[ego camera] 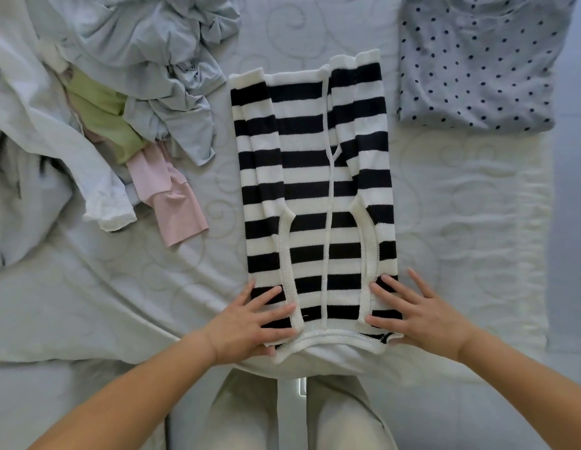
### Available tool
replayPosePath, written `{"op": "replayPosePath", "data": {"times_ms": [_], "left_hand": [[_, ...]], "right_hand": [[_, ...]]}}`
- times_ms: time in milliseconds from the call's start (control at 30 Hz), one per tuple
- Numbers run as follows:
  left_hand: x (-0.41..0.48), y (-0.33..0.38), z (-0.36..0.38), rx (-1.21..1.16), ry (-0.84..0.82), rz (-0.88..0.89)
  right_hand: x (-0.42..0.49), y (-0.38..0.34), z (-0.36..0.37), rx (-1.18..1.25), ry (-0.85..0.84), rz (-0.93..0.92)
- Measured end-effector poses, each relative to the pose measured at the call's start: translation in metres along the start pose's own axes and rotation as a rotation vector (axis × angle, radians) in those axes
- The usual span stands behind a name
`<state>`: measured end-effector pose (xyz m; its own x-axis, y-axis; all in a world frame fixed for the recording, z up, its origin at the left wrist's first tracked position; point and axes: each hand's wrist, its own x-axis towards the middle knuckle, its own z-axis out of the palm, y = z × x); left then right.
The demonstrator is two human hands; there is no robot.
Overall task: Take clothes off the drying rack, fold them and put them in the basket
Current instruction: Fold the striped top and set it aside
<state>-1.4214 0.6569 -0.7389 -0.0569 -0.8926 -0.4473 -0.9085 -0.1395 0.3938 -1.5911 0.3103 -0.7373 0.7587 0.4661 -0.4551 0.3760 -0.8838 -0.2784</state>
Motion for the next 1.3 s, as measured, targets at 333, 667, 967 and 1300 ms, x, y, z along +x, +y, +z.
{"op": "replayPosePath", "data": {"times_ms": [333,667,967,1300], "left_hand": [[-0.005,0.017,-0.03,-1.014,0.178,-0.481],[-0.012,0.029,-0.051,-1.122,0.118,-0.616],[-0.031,0.049,-0.056,-1.069,-0.218,-0.515],[0.038,-0.057,-0.155,-1.629,0.188,-0.733]], "right_hand": [[-0.004,-0.005,-0.038,0.852,0.013,0.415],[-0.006,-0.012,-0.053,0.999,-0.114,0.458],[-0.03,-0.033,-0.047,1.042,-0.38,0.334],[0.04,0.061,-0.143,1.407,-0.042,0.581]]}}
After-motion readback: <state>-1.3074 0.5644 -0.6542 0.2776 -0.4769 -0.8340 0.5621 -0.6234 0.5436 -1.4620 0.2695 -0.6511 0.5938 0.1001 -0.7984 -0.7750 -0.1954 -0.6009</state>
